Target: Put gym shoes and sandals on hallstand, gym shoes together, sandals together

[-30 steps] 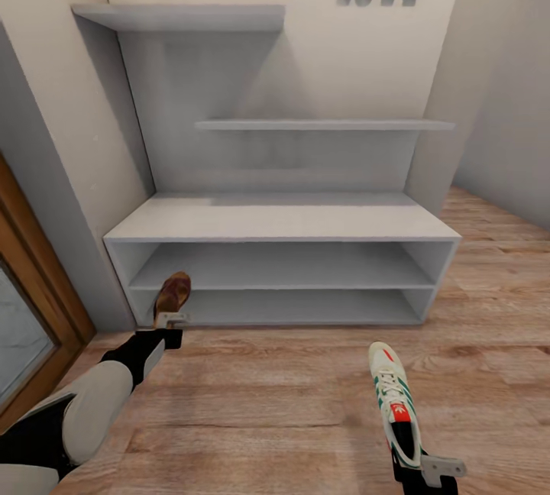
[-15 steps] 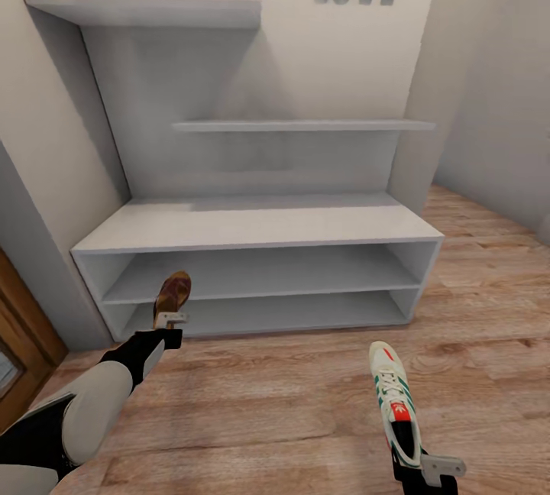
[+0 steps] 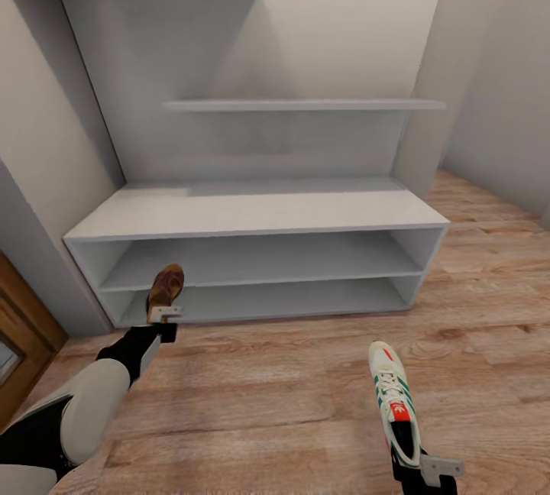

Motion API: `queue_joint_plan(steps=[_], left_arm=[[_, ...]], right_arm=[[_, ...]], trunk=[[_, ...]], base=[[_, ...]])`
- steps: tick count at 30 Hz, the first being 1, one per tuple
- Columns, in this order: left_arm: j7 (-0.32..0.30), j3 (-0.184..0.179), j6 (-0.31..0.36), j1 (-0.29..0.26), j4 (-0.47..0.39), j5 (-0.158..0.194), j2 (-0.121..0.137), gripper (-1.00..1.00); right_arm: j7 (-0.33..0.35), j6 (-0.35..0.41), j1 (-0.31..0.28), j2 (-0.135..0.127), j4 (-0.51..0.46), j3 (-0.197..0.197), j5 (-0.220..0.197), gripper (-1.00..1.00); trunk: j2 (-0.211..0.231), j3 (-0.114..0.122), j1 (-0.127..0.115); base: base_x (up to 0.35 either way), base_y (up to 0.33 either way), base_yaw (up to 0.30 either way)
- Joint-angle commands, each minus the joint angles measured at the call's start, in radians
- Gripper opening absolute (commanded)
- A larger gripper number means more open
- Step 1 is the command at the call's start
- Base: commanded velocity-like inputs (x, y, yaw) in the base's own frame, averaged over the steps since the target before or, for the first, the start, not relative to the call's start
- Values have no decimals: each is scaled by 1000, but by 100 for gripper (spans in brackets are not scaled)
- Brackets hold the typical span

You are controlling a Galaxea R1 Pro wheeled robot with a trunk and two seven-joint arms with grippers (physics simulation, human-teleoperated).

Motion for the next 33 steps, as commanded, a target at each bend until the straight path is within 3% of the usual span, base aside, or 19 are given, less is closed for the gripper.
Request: queue_joint_plan(steps=[1,6,21,33], left_arm=[[6,3,6,0,-8,-5,-1,-100],[50,4,8,1,-33,-1,-3,-100],[66,4,0,5,-39,2,-4,-100],[65,5,-2,5,-39,2,-4,-100]], right_arm=[[-6,-3,-1,0,1,-2,10,-100],[-6,-3,-1,0,1,-2,10,-100],[-6,-6,-1,-3,3,2,14,-100],[-6,-6,-1,-3,3,2,14,-100]], trunk=[[-1,-6,0],[-2,-33,2],[-2,-36,2],[-2,-36,2]], base=[[0,0,0],[0,0,0],[13,0,0],[277,0,0]])
